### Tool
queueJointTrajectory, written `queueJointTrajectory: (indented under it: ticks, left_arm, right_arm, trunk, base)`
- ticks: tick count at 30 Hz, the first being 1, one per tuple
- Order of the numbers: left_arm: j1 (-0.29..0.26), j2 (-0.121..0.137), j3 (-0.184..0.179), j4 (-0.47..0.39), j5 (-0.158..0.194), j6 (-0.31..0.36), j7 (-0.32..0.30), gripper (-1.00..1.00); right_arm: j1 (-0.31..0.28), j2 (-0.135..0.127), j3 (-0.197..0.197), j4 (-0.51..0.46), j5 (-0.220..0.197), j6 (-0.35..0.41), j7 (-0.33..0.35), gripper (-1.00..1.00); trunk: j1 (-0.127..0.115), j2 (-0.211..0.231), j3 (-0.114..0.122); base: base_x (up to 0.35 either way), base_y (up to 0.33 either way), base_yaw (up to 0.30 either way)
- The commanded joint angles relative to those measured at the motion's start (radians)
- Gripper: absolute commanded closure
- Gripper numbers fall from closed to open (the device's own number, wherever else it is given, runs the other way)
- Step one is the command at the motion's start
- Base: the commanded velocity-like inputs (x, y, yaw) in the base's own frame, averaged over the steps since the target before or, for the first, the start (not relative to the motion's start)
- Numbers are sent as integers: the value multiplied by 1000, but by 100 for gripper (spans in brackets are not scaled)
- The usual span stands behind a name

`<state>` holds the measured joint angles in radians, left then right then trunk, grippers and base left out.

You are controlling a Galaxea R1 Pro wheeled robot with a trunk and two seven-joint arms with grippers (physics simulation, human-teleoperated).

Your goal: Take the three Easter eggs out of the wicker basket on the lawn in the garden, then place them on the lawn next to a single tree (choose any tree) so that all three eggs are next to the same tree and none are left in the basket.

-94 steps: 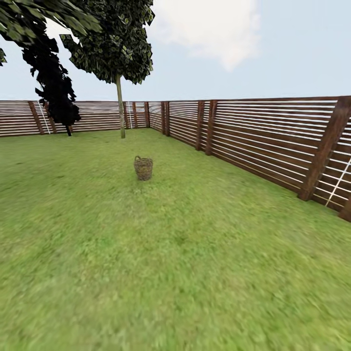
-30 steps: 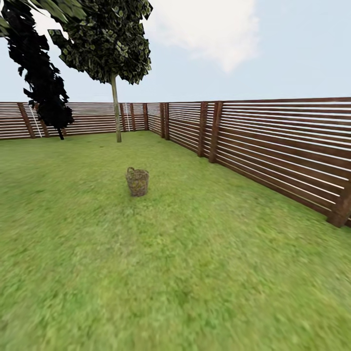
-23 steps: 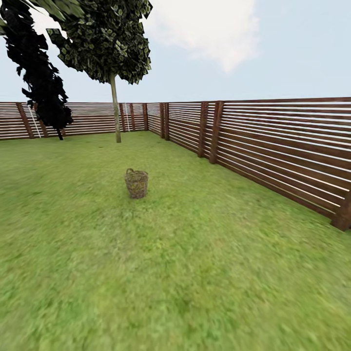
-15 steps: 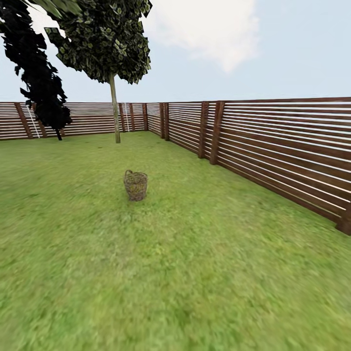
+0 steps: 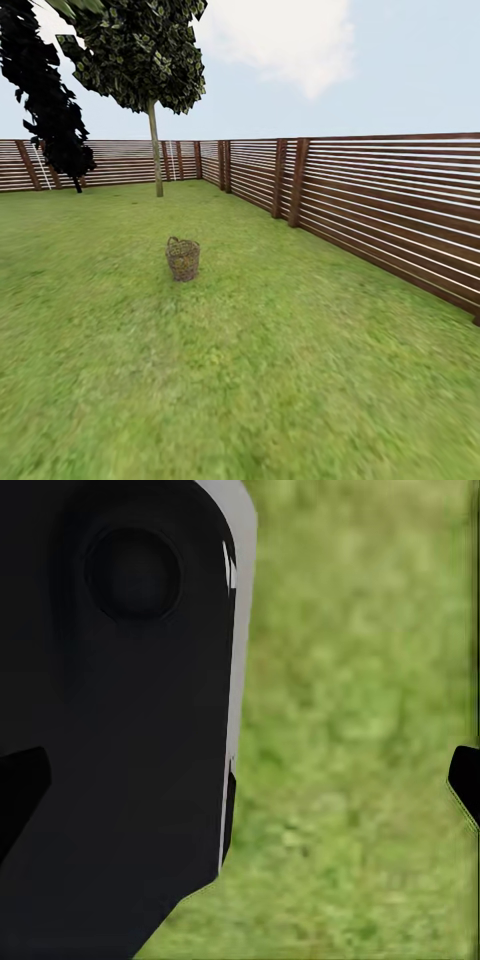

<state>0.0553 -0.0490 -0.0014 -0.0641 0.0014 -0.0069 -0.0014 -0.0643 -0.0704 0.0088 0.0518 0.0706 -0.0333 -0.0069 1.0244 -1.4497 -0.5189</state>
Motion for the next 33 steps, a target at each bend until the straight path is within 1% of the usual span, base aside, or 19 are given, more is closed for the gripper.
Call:
queueJointTrajectory:
  ticks: [1, 33]
  left_arm:
    - [1, 0, 0, -2, 0, -1, 0, -100]
    - [1, 0, 0, -3, 0, -1, 0, -100]
  right_arm:
    - [-2, 0, 0, 3, 7, -3, -1, -100]
    - [-2, 0, 0, 3, 7, -3, 0, -100]
  trunk:
    - [1, 0, -1]
    - [1, 0, -1]
  base:
    - [338, 0, 0]
    - [338, 0, 0]
